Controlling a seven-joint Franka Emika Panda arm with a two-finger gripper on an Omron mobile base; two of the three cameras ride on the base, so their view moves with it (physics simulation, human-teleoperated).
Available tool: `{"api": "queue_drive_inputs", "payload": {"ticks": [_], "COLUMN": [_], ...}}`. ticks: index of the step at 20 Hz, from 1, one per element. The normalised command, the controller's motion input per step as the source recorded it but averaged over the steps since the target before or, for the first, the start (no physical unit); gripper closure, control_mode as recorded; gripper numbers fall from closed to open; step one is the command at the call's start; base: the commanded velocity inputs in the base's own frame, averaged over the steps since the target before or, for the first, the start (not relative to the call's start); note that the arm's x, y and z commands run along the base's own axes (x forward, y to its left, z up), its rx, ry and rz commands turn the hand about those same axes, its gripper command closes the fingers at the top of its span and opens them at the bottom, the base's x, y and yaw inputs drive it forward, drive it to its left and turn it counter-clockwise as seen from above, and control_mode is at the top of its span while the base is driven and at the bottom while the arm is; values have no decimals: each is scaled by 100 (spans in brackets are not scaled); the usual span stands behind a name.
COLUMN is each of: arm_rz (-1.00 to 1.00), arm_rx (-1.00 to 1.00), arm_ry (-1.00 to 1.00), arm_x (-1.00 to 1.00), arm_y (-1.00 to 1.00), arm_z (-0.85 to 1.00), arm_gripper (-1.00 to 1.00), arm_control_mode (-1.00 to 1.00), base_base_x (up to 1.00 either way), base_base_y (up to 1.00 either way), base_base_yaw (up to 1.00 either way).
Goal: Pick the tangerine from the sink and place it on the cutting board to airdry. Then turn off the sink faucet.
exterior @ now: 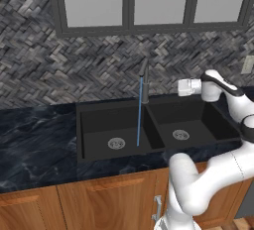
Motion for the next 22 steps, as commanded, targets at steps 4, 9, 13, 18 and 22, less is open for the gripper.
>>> {"api": "queue_drive_inputs", "payload": {"ticks": [4,9,13,18,22], "arm_rz": [5,0,0,0,0], "arm_rx": [-1,0,-1,-1,0], "arm_ry": [-4,-1,0,0,0], "arm_x": [18,26,25,21,13], "arm_y": [0,0,0,0,0], "arm_z": [-5,0,-1,-9,-19], "arm_gripper": [-100,-100,-100,-100,-100], "arm_control_mode": [-100,-100,-100,-100,-100], "base_base_x": [0,0,0,0,0], "base_base_y": [0,0,0,0,0], "base_base_yaw": [0,0,0,0,0]}}
